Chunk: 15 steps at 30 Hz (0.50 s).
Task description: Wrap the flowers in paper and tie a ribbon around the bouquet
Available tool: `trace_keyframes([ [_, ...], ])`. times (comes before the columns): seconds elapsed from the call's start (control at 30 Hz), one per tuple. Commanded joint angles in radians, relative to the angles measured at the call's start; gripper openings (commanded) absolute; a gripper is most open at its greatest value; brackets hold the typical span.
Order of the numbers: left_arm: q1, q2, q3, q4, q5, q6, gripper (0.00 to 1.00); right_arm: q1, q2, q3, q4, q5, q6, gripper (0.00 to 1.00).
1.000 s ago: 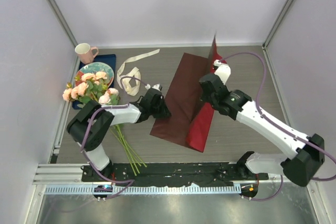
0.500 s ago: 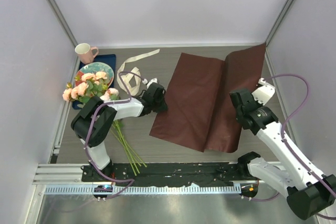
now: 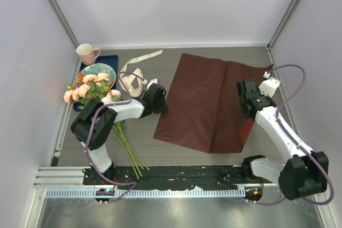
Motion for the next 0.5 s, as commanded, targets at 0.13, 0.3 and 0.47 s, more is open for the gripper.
trace_keyframes([
  [0.13, 0.008, -0.036, -0.158, -0.036, 0.054, -0.051, 0.0, -0.048, 0.162, 0.087, 0.338, -0.074, -0.233, 0.0],
  [0.3, -0.028, -0.083, -0.277, 0.044, 0.06, -0.139, 0.0, -0.115, 0.25, 0.128, 0.495, -0.237, -0.377, 0.0],
  [0.47, -0.09, -0.076, -0.297, 0.087, 0.098, -0.192, 0.0, -0.16, 0.36, 0.218, 0.521, -0.215, -0.443, 0.27],
])
